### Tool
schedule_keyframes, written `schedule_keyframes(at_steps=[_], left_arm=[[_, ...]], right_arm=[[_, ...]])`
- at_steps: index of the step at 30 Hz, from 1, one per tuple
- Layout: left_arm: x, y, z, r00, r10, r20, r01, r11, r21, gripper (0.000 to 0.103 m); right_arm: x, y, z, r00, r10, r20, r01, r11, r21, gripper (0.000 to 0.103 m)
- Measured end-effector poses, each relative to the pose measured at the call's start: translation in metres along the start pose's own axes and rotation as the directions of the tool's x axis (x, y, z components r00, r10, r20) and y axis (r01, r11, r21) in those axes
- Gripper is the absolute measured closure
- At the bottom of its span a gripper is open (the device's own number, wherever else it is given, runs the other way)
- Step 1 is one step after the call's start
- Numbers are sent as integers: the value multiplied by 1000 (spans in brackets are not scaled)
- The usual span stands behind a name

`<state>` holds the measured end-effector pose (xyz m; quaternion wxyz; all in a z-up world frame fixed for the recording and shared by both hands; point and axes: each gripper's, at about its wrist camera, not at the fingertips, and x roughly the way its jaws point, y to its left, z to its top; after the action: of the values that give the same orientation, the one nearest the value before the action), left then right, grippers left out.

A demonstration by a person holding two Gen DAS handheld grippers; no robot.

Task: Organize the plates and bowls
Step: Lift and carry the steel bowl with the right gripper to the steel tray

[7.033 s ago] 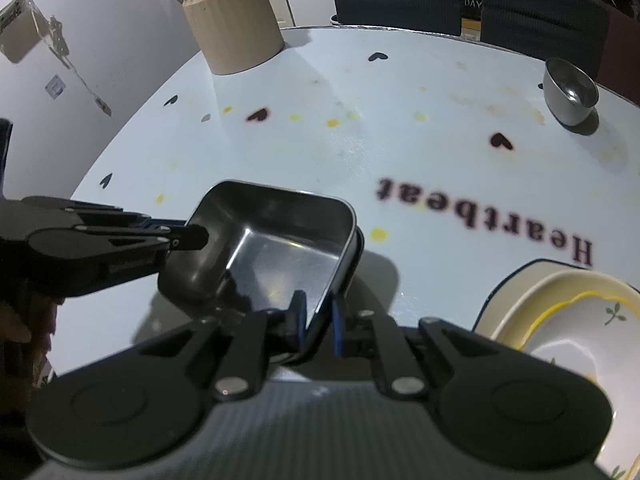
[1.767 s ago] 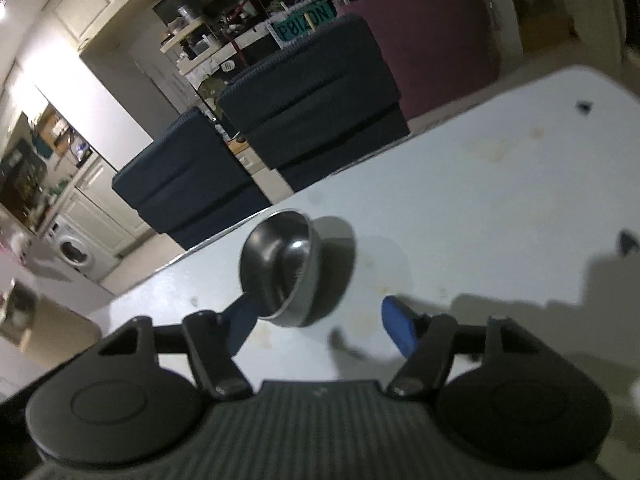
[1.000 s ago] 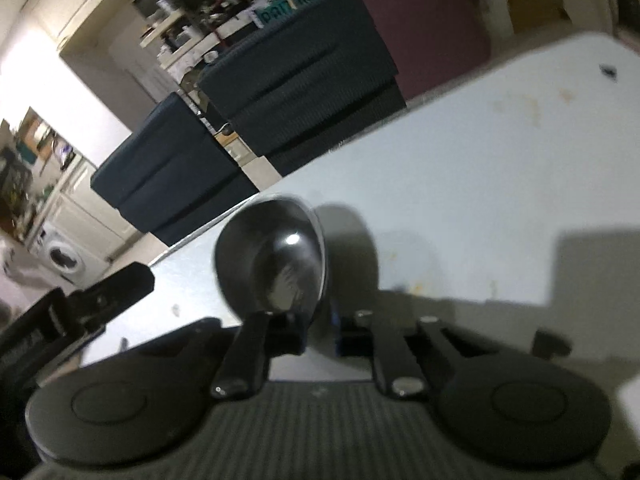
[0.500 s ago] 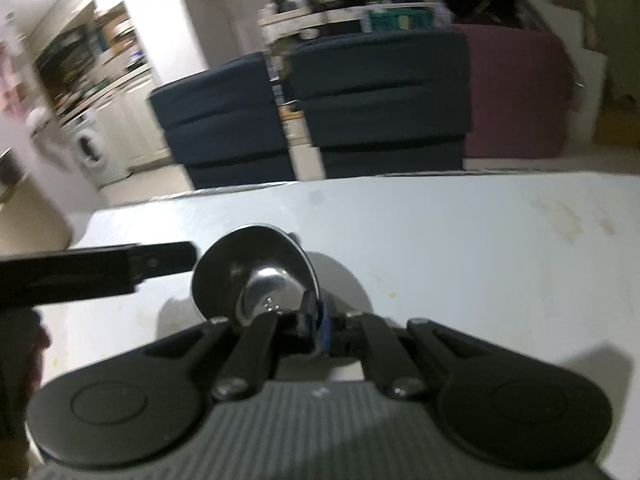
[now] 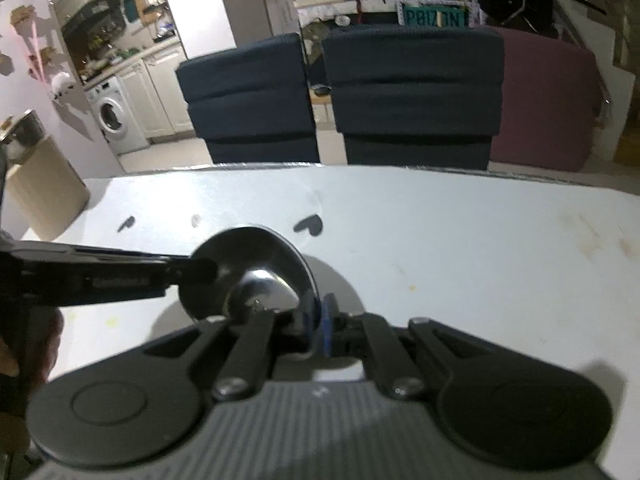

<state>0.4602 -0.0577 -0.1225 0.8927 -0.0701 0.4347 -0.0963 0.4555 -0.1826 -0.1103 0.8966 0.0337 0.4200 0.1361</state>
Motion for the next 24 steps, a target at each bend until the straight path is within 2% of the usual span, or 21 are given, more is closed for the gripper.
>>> schedule_keyframes(at_steps=[1, 2, 4, 5, 7, 8, 15, 24], left_arm=[[0, 0, 0, 1000, -1, -3, 1, 1000, -2, 93], [0, -1, 0, 1000, 0, -5, 0, 1000, -3, 95], [-2, -2, 0, 1000, 6, -4, -6, 1000, -1, 95], [-3, -3, 0, 1000, 6, -5, -6, 1000, 2, 95], [-6, -6, -3, 1000, 14, -7, -14, 1000, 12, 95], [-8, -6, -3, 1000, 15, -6, -15, 1000, 17, 95], [-34, -6, -12, 1000, 11, 14, -11, 1000, 15, 94], [-99, -8, -25, 998, 23, 66, -23, 1000, 10, 94]], right_arm=[[1, 1, 0, 1000, -2, -13, 2, 1000, -7, 77], [1, 3, -1, 1000, -2, -29, 1, 1000, -16, 74], [1, 8, -4, 999, -8, -48, 6, 999, -32, 74], [0, 9, -4, 999, -10, -48, 8, 1000, -30, 77], [0, 11, -4, 999, -3, -46, 2, 1000, -4, 91], [0, 12, -3, 999, -10, -46, 10, 1000, -3, 92], [-19, 15, -4, 1000, -3, -13, 4, 1000, 16, 96], [-64, 45, -6, 999, -8, 36, 9, 999, -34, 97]])
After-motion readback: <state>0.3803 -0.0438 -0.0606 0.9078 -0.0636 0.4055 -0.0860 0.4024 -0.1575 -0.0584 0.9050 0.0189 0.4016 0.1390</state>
